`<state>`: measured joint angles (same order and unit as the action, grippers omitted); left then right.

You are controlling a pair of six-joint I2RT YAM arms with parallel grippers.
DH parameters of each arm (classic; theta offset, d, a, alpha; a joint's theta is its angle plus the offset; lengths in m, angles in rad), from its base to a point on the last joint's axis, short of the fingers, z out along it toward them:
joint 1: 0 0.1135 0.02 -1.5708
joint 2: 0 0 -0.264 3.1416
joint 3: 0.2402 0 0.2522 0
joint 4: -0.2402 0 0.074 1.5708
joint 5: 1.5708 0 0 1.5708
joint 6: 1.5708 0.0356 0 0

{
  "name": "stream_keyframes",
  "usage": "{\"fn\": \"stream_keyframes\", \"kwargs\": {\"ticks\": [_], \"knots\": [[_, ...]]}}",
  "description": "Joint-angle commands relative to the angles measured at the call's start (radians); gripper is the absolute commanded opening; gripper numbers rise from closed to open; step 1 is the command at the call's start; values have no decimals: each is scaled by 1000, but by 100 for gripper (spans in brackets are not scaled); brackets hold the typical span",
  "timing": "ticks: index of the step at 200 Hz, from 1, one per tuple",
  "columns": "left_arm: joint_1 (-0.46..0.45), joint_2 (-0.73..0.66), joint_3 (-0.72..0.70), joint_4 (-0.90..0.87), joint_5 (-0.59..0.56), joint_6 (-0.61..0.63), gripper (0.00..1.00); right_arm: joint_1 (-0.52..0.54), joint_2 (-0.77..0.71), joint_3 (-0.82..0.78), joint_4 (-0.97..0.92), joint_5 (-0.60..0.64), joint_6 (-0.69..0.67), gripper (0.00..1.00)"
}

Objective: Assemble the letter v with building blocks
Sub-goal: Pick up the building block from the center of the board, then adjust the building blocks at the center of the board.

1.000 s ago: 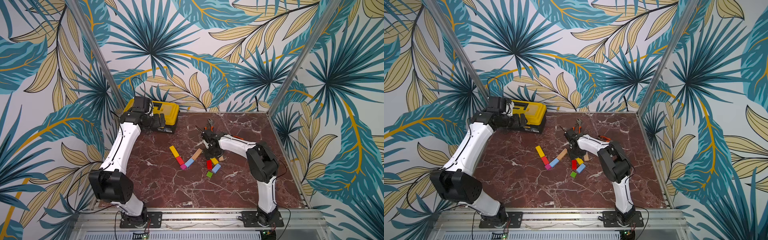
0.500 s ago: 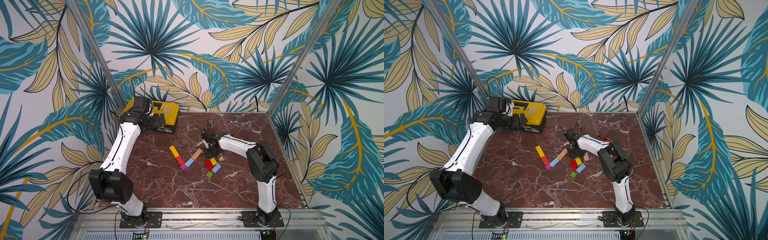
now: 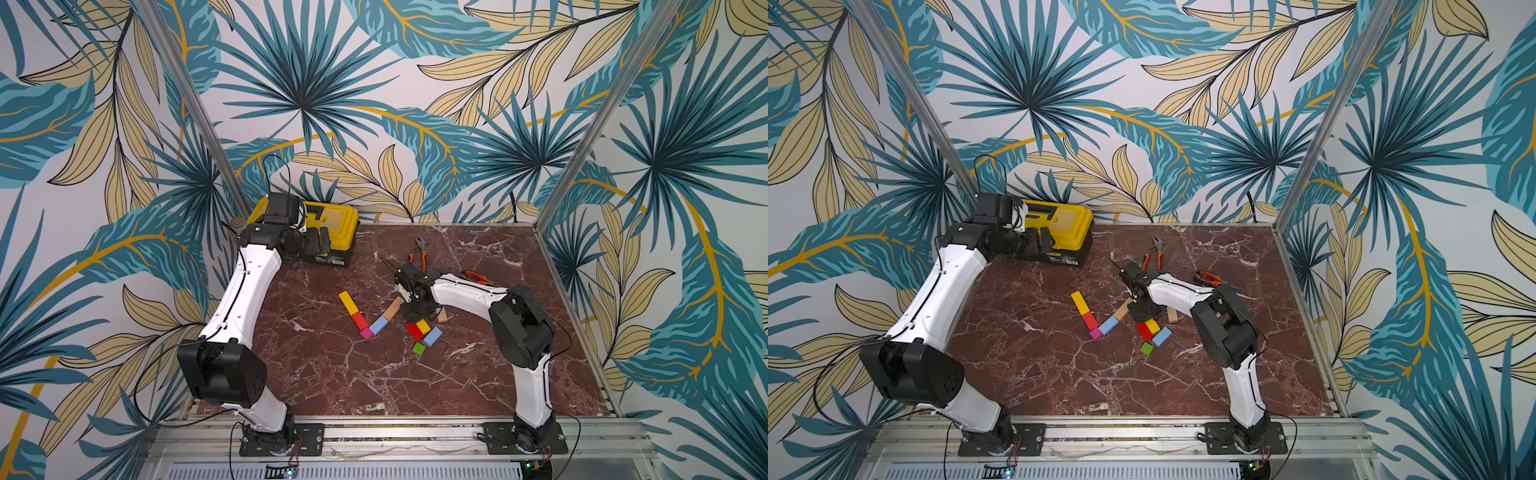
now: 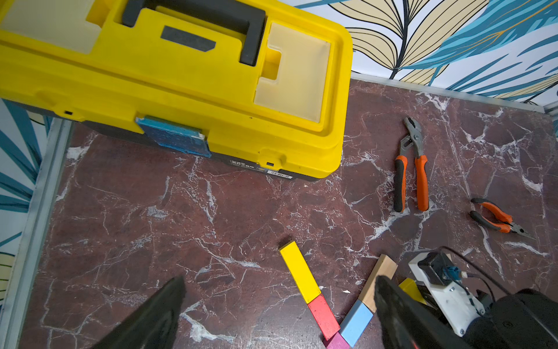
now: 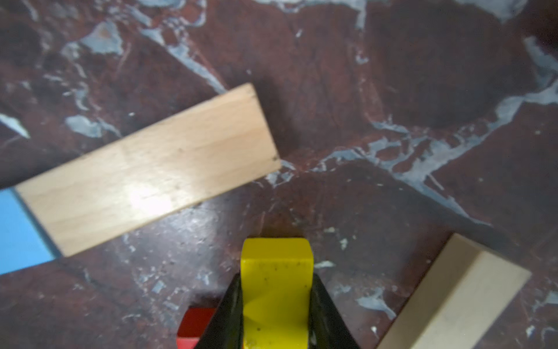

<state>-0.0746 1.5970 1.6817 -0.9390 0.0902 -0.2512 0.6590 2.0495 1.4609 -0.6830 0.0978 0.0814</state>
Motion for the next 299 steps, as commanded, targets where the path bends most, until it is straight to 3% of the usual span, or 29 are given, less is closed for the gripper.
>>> {"fn": "stream_keyframes", "kwargs": {"ticks": [1,121,202,299], "knots": [[11,2,-9,9,0,10,99,27,-17,-46,-21,-53,1,22],[10,0,-9,9,3,10,99,78,-116,-224,19,-55,88,21],[11,0,-7,9,7,9,99,-25,-196,-328,29,-22,89,20],[12,-7,-8,9,13,8,99,-24,-62,-65,-105,-44,-67,20]]}}
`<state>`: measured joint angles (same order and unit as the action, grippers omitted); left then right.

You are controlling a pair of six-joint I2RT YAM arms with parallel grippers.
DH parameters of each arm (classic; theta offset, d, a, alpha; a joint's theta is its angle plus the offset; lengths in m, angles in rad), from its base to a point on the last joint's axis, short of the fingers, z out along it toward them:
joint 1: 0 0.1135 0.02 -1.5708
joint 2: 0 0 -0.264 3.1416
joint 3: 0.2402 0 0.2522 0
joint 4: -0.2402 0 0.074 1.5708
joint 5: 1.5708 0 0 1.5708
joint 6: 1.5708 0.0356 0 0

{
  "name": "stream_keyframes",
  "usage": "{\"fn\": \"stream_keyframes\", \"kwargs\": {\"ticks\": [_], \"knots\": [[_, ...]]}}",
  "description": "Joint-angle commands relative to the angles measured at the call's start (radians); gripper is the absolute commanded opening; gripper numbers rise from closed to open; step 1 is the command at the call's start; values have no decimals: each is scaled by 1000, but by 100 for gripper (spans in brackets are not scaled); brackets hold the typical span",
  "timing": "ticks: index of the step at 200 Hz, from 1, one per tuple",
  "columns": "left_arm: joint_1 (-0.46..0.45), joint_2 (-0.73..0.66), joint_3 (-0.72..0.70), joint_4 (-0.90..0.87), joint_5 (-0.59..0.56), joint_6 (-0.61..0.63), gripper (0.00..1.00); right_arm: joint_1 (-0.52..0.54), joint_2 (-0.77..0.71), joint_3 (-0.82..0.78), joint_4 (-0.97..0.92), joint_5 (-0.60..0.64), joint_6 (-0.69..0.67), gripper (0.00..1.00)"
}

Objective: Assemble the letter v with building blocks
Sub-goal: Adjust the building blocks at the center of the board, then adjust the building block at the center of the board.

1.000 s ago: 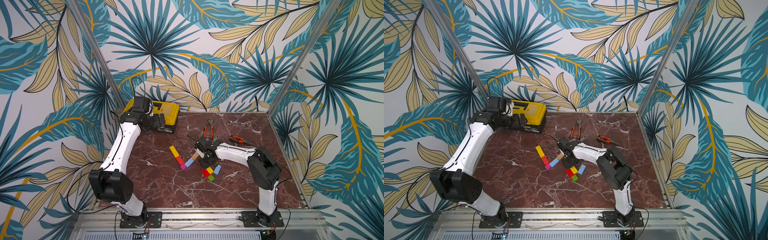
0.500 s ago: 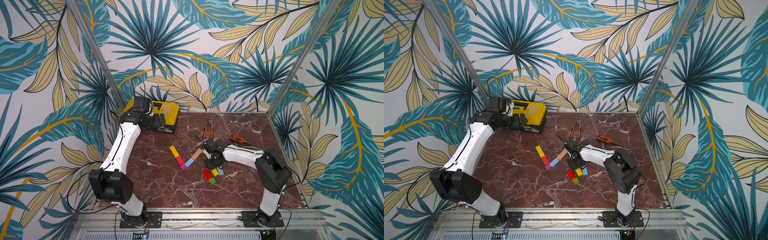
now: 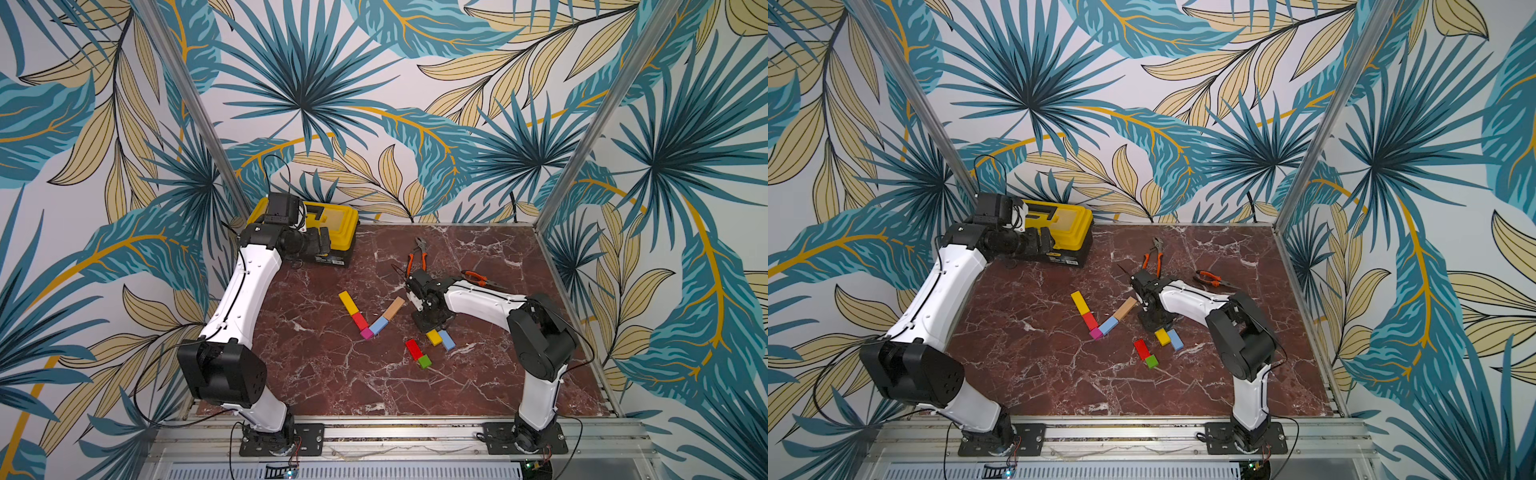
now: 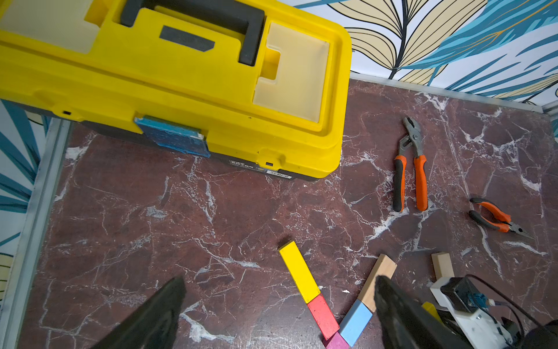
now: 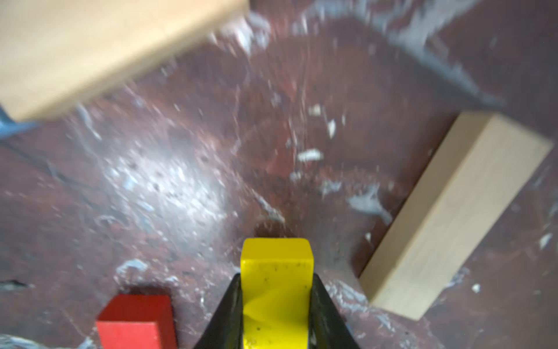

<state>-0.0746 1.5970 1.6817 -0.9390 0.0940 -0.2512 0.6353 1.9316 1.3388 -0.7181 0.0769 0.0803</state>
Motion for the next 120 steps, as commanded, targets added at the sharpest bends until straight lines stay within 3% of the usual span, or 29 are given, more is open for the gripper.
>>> {"fn": "stream_keyframes", "kwargs": {"ticks": [1,120], "knots": [[12,-8,-7,9,10,8,99,0,56,58,-70,-24,-66,20],[12,-6,-8,9,7,10,99,33,170,180,-69,-52,-40,20]]}}
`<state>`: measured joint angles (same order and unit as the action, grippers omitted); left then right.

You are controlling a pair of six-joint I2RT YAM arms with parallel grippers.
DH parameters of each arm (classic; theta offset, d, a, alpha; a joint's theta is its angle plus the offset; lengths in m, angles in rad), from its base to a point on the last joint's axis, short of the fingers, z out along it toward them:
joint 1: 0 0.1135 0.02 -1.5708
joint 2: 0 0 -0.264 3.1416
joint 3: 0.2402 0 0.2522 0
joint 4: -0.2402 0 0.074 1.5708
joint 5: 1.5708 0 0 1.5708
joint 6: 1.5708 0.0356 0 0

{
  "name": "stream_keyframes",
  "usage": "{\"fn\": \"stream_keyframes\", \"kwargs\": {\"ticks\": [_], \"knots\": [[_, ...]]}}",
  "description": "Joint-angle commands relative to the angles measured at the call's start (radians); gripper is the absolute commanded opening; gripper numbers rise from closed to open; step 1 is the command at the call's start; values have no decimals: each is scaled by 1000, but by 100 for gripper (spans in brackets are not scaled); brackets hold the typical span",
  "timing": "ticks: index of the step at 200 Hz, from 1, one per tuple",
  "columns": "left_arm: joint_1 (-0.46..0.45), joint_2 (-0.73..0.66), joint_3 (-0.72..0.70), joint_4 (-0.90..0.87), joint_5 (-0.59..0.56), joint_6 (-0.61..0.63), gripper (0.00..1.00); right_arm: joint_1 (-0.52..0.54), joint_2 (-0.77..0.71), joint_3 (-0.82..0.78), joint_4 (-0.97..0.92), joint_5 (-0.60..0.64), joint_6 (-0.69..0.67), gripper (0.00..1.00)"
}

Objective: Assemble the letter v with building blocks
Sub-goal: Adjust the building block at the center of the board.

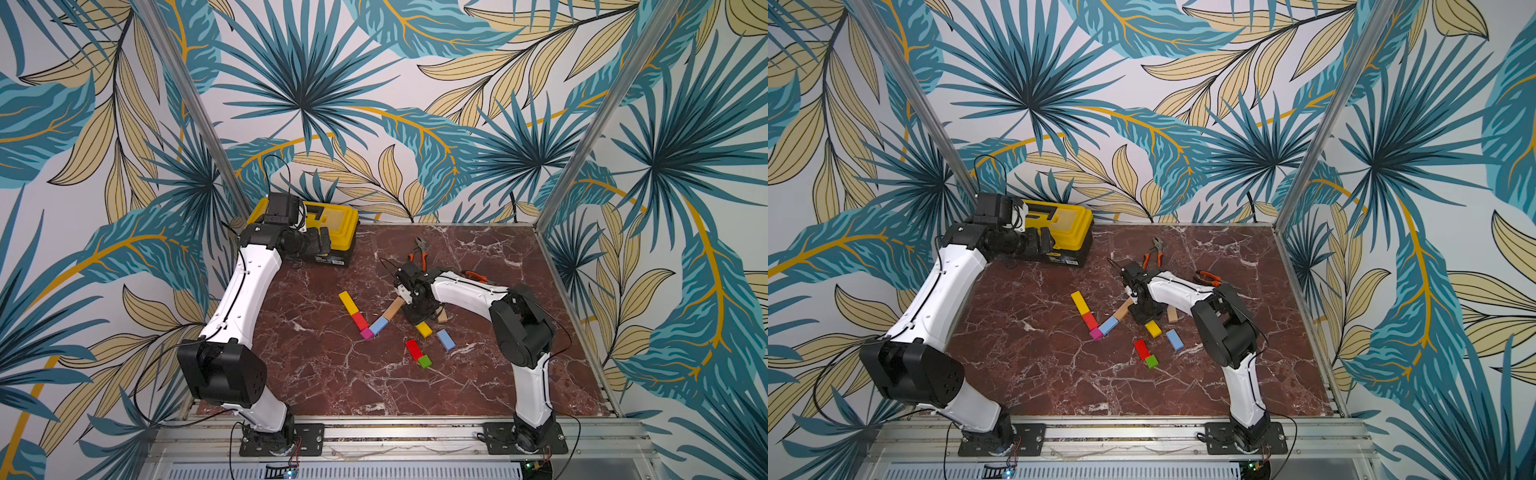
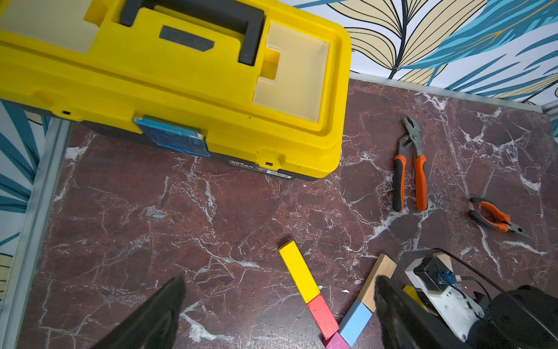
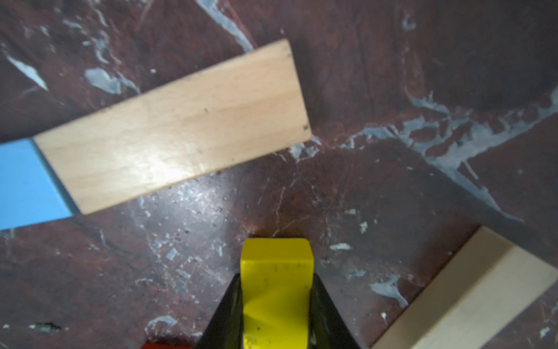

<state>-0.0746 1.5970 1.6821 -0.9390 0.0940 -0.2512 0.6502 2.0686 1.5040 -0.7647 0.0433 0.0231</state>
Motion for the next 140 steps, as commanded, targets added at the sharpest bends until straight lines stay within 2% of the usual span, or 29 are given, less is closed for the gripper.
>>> {"fn": "stream_keyframes", "kwargs": {"ticks": [1,34,75,140], "knots": [[12,-6,-8,9,7,11,99,19,34,16,-22,-18,17,20],[12,-8,-8,9,6,11,99,30,38,13,-9,-31,40,20],[12,-7,-8,9,7,10,99,37,36,7,-2,-29,54,27],[12,-8,-8,9,6,13,99,46,32,-14,11,-39,67,21]]}}
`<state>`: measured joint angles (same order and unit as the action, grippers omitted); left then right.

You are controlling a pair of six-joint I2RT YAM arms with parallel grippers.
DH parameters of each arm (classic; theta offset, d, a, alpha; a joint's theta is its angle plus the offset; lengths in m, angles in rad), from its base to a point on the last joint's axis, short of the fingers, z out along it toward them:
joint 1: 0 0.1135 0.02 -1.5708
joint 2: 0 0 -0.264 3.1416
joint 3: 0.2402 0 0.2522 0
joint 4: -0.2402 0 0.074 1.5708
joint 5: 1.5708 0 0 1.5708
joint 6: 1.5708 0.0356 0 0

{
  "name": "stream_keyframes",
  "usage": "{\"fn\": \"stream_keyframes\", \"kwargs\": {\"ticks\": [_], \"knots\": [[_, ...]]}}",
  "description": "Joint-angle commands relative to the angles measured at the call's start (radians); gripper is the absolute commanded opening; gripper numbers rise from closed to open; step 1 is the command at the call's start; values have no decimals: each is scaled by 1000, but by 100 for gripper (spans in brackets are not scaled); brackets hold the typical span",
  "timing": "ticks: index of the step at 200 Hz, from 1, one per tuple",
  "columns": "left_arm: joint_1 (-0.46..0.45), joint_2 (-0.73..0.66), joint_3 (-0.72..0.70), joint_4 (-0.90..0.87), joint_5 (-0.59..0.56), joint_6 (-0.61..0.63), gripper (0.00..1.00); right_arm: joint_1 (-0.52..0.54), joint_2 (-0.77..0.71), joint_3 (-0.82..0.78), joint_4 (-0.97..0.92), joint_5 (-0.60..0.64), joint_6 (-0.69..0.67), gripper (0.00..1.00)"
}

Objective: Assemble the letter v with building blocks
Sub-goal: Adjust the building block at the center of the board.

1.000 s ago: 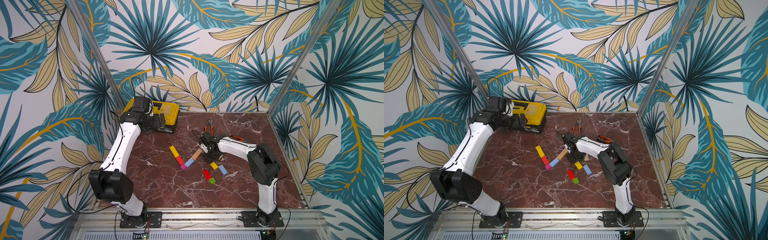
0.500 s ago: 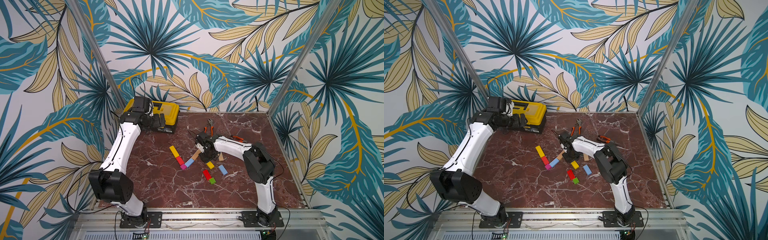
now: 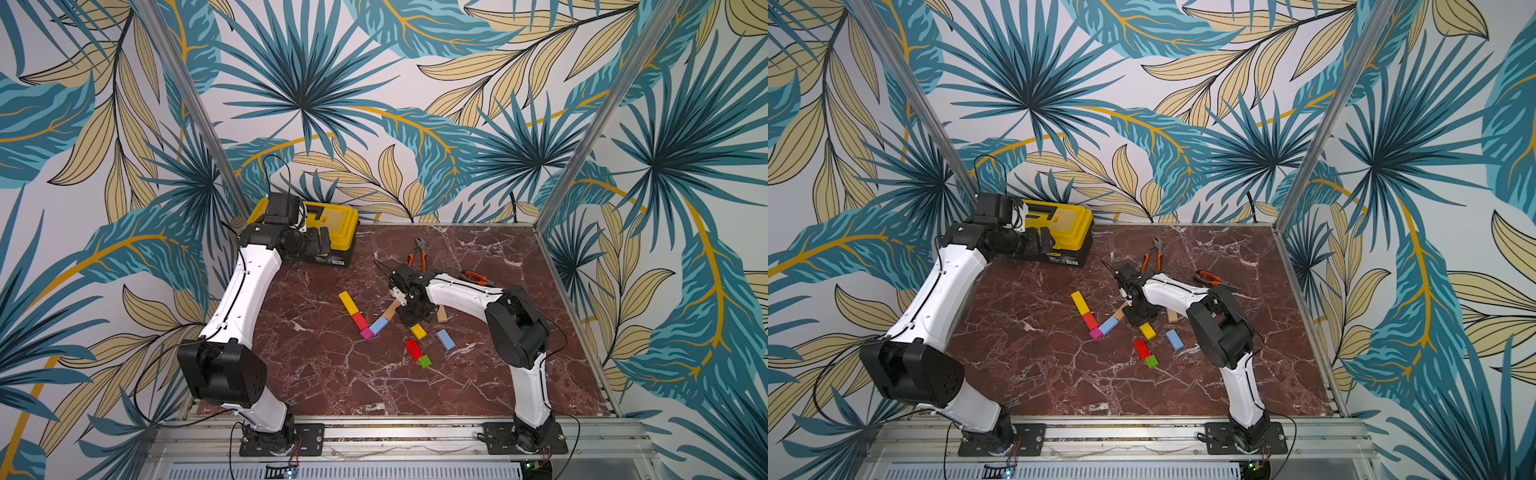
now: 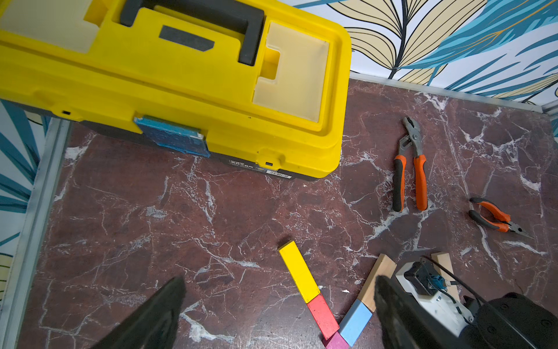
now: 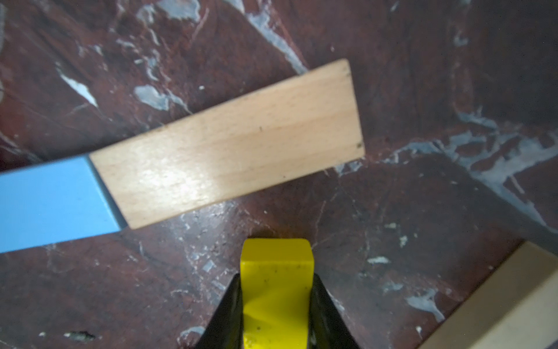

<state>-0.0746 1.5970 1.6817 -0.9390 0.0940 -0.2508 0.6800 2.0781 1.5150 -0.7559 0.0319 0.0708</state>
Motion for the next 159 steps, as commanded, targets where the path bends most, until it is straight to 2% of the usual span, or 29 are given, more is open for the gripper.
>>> {"fn": "stream_keyframes", "kwargs": {"ticks": [1,120,159], "knots": [[12,-8,-8,9,6,12,99,16,21,-26,3,-27,19,21],[12,-8,-8,9,6,12,99,108,-47,-150,88,-46,114,20],[11,-5,-8,9,13,10,99,100,-58,-122,34,11,54,20]]}}
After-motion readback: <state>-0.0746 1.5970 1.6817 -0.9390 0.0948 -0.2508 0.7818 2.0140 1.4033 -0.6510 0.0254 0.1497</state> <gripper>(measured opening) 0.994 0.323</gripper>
